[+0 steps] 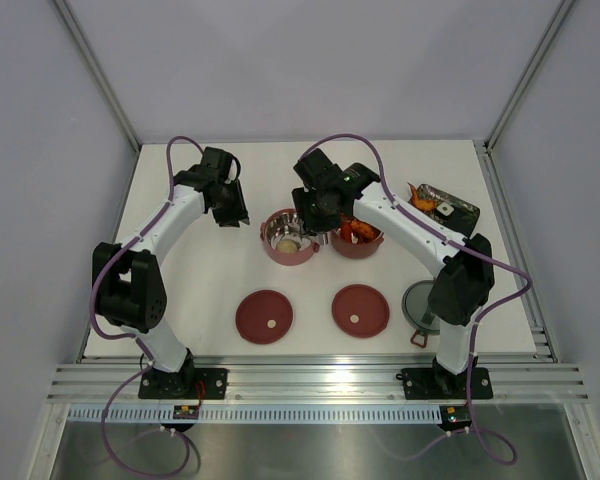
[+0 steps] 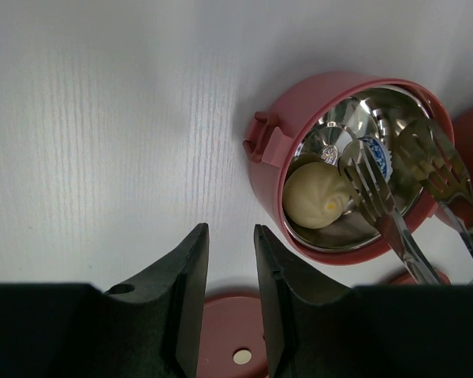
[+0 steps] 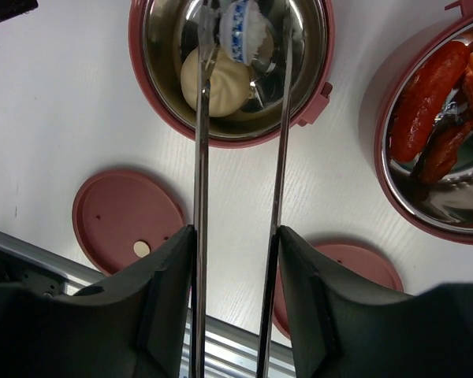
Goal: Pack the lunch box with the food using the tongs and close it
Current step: Place the fake food in the packing box.
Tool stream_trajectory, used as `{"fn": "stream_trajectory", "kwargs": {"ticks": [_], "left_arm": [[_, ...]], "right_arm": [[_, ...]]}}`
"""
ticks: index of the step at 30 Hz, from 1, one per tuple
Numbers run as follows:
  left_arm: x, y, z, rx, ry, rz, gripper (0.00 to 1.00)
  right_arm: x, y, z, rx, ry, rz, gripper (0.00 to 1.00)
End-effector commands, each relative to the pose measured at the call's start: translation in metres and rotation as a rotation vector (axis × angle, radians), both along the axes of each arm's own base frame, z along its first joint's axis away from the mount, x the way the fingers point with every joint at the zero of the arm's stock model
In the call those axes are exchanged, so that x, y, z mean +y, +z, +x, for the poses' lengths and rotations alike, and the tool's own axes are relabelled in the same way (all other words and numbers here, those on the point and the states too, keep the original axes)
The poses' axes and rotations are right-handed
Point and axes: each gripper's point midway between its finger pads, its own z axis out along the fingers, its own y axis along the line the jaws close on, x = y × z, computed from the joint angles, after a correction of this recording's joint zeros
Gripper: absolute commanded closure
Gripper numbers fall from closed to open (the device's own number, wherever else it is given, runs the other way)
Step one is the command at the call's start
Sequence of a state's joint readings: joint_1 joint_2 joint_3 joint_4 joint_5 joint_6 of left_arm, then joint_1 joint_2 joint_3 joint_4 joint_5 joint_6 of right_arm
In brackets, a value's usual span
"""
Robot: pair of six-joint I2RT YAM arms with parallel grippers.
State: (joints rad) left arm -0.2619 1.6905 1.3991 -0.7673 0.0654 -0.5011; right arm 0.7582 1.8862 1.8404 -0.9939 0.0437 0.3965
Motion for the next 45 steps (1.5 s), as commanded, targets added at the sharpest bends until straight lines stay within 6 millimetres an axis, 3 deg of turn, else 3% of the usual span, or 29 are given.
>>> {"fn": "stream_trajectory", "kwargs": {"ticks": [1,2,3,6,8,9,10,12,23,33,40,45], "left_arm": [[-0.003,0.006,0.008,-0.032,-0.019,-0.01,0.67],[-0.002,0.006,0.007,-0.03,-0.016,-0.01,0.67],[-0.003,0.006,0.007,-0.031,-0.017,-0.009,0.67],[-0.002,0.007,0.007,-0.033,-0.016,-0.008,0.67],[-0.002,0.007,0.008,-0.032,-0.016,-0.011,0.67],[-0.003,0.006,0.007,-0.029,-0.017,-0.01,0.67],[-0.003,0.006,0.008,-0.029,-0.014,-0.011,0.67],[-0.003,0.006,0.008,-0.029,-0.016,-0.011,0.67],[-0.003,0.006,0.008,-0.027,-0.016,-0.01,0.68],[-0.002,0.006,0.008,-0.03,-0.014,-0.008,0.68],[0.0,0.008,0.007,-0.033,-0.015,-0.001,0.68],[0.0,0.009,0.007,-0.037,-0.015,0.002,0.68]], "right_arm": [[0.006,0.021,0.005,-0.055,0.005,0.03,0.49],[0.006,0.021,0.004,-0.055,0.006,0.033,0.55],[0.006,0.021,0.004,-0.055,0.007,0.035,0.74],[0.007,0.025,0.004,-0.066,0.011,0.047,0.97],[0.008,0.025,0.004,-0.065,0.015,0.05,0.96],[0.007,0.024,0.004,-0.063,0.015,0.044,0.9],[0.007,0.024,0.003,-0.063,0.018,0.042,0.69],[0.007,0.021,0.003,-0.056,0.017,0.038,0.68],[0.008,0.028,0.003,-0.068,0.016,0.052,0.78],[-0.002,0.067,0.015,-0.197,-0.019,0.07,0.89],[-0.033,0.091,0.035,-0.298,-0.104,0.008,0.91],[-0.076,0.11,0.052,-0.345,-0.211,0.022,0.92]]}}
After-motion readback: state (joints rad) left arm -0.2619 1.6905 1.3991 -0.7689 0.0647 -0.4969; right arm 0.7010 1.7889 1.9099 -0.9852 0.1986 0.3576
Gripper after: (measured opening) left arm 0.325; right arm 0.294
